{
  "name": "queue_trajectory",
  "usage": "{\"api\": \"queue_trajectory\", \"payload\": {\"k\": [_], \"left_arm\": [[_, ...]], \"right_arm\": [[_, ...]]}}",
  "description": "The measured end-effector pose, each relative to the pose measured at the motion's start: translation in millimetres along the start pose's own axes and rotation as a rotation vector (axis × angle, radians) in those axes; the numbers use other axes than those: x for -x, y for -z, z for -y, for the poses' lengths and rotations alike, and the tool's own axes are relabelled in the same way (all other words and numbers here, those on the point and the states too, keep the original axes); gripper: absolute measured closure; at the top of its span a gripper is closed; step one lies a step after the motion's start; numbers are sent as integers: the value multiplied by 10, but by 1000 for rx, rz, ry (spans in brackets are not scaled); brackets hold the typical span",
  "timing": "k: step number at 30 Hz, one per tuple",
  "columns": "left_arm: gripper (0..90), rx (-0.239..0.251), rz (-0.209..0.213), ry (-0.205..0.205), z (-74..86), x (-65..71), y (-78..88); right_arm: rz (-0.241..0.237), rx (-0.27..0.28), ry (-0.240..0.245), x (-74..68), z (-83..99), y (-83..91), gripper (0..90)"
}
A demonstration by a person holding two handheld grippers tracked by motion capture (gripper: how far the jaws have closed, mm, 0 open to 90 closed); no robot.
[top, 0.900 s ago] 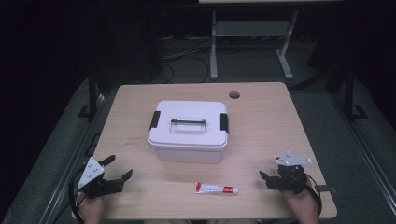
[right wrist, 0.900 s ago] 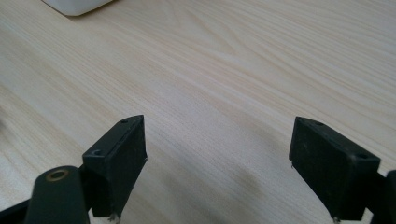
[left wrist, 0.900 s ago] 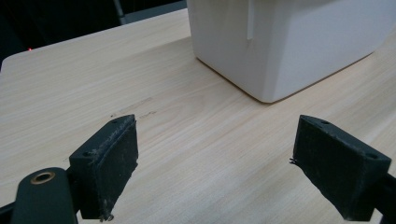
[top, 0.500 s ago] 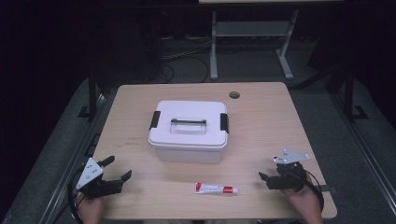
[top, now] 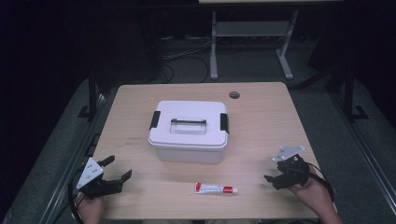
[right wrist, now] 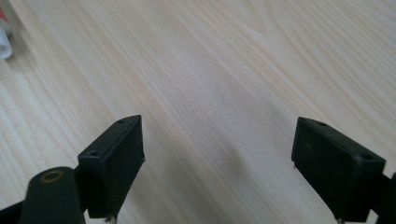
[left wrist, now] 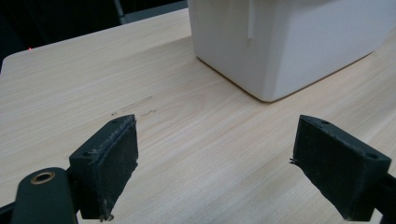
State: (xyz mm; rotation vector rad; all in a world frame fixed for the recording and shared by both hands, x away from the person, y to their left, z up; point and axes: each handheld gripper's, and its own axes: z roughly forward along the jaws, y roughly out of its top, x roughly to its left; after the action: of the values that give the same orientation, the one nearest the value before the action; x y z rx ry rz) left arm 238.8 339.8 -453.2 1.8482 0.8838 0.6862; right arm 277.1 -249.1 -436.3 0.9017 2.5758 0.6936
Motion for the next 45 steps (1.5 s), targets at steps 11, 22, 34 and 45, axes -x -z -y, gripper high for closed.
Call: {"api": "queue_trajectory", "payload": {"k": [11,22,34,45], "left_arm": [[135,2,-3,0,4,-17,8],[136,3,-7,0,4,-16,9],[135,1,-9,1,7,-26,14],[135,7,-13,-3,6,-26,22]], "right_arm": [[-62,-124,141,79,-183,5,167],[-123,-252,257,144,-291,-15,178],[-177,-370,329,223,-444,-99,174],[-208,-418,365,300,-517,-91,199]]}}
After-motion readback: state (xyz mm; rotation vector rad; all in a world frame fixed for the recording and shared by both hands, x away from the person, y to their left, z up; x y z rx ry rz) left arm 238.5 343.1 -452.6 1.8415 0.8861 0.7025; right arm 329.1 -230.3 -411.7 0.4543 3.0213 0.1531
